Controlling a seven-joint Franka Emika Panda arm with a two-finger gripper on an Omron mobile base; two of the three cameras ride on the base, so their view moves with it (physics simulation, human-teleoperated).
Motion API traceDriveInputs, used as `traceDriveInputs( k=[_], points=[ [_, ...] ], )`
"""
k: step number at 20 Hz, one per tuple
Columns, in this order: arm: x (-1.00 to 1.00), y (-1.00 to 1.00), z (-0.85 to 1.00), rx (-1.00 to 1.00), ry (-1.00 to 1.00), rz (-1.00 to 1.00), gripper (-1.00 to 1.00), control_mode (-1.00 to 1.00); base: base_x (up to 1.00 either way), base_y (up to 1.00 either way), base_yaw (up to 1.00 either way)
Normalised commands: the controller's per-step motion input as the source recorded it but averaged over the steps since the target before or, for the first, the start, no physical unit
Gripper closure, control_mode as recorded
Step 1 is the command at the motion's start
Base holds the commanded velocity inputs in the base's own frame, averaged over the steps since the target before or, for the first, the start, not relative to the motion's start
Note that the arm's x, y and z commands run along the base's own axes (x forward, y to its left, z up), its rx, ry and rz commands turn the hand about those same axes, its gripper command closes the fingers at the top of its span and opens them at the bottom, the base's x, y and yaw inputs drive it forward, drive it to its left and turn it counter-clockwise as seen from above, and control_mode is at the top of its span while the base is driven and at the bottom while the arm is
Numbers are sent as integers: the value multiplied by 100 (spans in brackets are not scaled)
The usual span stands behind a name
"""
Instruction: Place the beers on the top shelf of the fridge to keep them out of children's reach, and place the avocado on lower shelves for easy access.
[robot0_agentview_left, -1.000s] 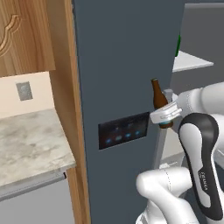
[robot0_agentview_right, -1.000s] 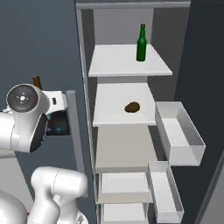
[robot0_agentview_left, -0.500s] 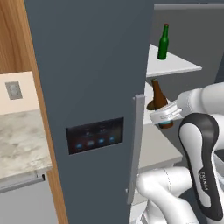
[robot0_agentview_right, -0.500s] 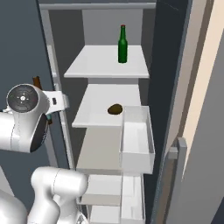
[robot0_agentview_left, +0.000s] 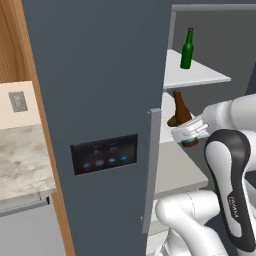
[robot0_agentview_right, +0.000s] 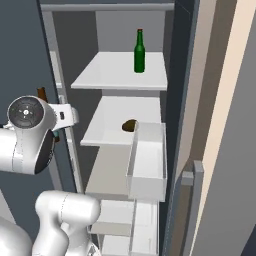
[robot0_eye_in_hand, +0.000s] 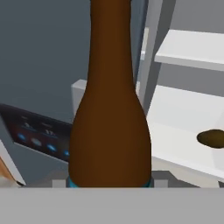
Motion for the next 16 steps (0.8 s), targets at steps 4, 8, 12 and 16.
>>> traceDriveInputs(
  k=[4, 8, 12, 16],
  points=[
    [0, 0, 0, 0, 0, 0, 100, 100, 0, -23, 8],
    [0, 0, 0, 0, 0, 0, 100, 100, 0, -37, 6],
    [0, 0, 0, 0, 0, 0, 100, 100, 0, -36, 6],
    [0, 0, 0, 0, 0, 0, 100, 100, 0, -24, 5]
  ],
)
